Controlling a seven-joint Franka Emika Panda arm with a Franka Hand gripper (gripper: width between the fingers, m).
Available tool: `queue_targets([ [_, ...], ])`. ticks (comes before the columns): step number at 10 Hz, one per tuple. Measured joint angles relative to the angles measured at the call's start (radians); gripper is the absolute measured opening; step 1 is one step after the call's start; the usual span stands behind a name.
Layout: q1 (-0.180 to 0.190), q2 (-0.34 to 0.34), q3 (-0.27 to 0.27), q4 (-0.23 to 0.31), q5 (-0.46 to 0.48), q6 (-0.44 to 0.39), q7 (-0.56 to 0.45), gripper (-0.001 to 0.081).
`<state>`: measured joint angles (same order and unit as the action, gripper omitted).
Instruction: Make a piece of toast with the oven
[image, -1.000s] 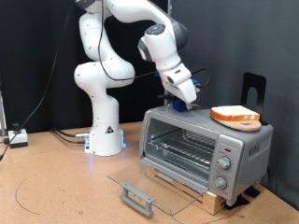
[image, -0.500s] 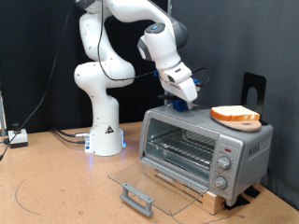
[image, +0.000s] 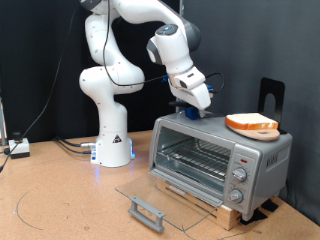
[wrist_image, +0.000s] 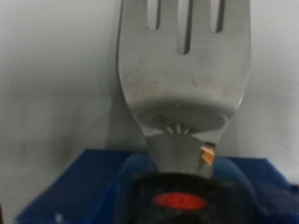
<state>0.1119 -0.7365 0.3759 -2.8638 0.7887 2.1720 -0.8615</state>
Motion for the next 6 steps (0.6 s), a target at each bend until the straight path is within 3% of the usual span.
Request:
queue_targets([
  [1, 0.000, 0.000, 0.000, 0.000, 0.000, 0.000, 0.000, 0.0808],
  [2, 0.000, 0.000, 0.000, 0.000, 0.000, 0.000, 0.003, 0.0718],
  [3, 0.000, 0.000, 0.000, 0.000, 0.000, 0.000, 0.007, 0.0718],
  [4, -0.002, 0.000, 0.000, 0.000, 0.000, 0.000, 0.011, 0.0510],
  [5, -0.005, 0.001, 0.000, 0.000, 0.000, -0.001, 0.014, 0.0396],
  [6, -0.008, 0.002, 0.000, 0.000, 0.000, -0.001, 0.017, 0.0396],
])
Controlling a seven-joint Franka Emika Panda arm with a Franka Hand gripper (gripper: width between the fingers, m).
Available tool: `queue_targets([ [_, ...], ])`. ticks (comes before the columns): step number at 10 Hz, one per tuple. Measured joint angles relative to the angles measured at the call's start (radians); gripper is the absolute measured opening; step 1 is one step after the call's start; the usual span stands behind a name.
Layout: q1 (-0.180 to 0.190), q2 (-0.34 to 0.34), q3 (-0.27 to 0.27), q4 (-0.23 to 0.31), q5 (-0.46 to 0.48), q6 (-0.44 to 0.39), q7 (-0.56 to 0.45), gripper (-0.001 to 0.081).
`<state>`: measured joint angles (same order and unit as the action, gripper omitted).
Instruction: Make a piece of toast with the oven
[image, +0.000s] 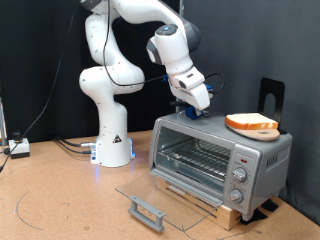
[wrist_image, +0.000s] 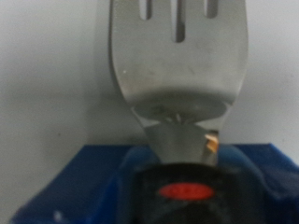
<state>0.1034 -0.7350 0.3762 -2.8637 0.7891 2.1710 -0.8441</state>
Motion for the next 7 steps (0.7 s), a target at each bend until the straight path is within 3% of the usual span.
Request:
queue_targets([
  [4, -0.009, -0.004, -0.015, 0.007, 0.025, -0.015, 0.007, 0.0397],
  [7, -0.008, -0.068, -0.110, 0.039, 0.065, -0.110, -0.004, 0.0397],
])
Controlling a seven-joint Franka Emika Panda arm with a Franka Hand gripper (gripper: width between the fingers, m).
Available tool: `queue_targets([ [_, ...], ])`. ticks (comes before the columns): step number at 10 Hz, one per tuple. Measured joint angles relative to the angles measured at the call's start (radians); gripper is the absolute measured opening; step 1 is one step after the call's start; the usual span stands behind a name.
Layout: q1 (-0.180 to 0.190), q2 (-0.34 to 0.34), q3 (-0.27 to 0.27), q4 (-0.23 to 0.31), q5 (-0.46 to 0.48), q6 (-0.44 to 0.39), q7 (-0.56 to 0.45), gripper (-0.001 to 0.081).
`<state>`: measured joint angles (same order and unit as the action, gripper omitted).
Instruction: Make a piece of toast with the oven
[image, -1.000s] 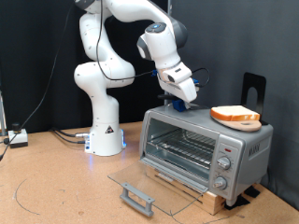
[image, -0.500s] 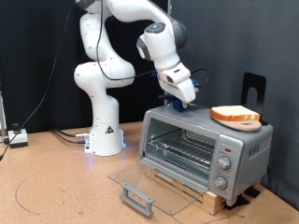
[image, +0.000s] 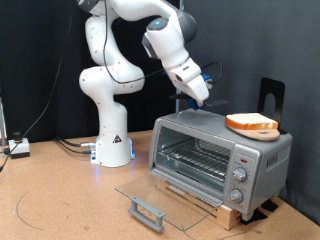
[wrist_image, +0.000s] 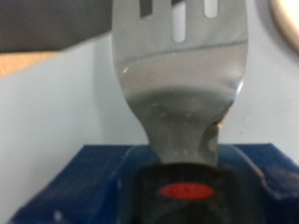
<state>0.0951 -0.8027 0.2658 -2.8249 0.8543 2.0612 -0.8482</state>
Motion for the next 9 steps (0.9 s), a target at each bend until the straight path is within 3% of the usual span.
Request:
queue_targets([
  [1, 0.000, -0.033, -0.021, -0.001, 0.000, -0.032, 0.000, 0.0397],
  [3, -0.008, -0.028, -0.015, 0.001, -0.008, -0.022, 0.006, 0.0397],
  [4, -0.032, -0.028, -0.016, 0.001, -0.019, 0.001, 0.022, 0.0397],
  [7, -0.164, -0.027, -0.011, 0.002, -0.090, 0.098, 0.120, 0.0397],
  [9, -0.250, -0.015, -0.032, 0.020, -0.208, 0.045, 0.122, 0.0397],
])
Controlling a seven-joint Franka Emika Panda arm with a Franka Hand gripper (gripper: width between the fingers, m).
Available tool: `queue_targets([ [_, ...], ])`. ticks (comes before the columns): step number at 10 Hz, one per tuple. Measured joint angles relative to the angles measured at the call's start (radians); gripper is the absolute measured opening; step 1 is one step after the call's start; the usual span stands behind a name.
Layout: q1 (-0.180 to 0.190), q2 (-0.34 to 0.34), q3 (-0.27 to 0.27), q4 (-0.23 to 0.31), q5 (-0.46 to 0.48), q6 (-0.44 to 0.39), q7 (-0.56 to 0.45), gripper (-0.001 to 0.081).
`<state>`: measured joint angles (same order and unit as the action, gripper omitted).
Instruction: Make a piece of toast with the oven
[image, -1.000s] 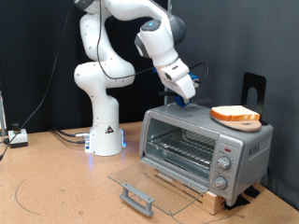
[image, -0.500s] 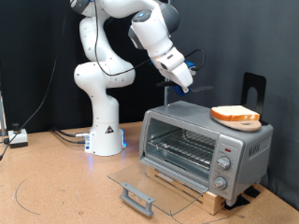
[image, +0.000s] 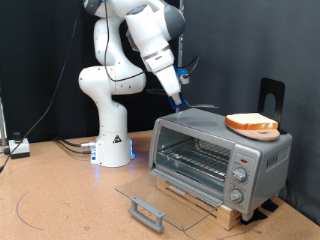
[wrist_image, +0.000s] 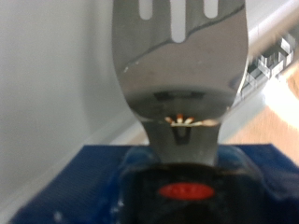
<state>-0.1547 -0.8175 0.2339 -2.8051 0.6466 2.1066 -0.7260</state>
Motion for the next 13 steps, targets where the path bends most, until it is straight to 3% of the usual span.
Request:
queue_targets([
  [2, -0.042, 0.019, -0.045, 0.011, -0.027, -0.028, -0.033, 0.0397],
  [5, -0.045, 0.019, -0.038, 0.011, -0.052, -0.028, -0.033, 0.0397],
  [8, -0.091, 0.038, -0.040, 0.012, -0.084, -0.019, -0.008, 0.0397],
  [13, -0.093, 0.057, -0.011, 0.002, -0.084, 0.010, -0.043, 0.0397],
])
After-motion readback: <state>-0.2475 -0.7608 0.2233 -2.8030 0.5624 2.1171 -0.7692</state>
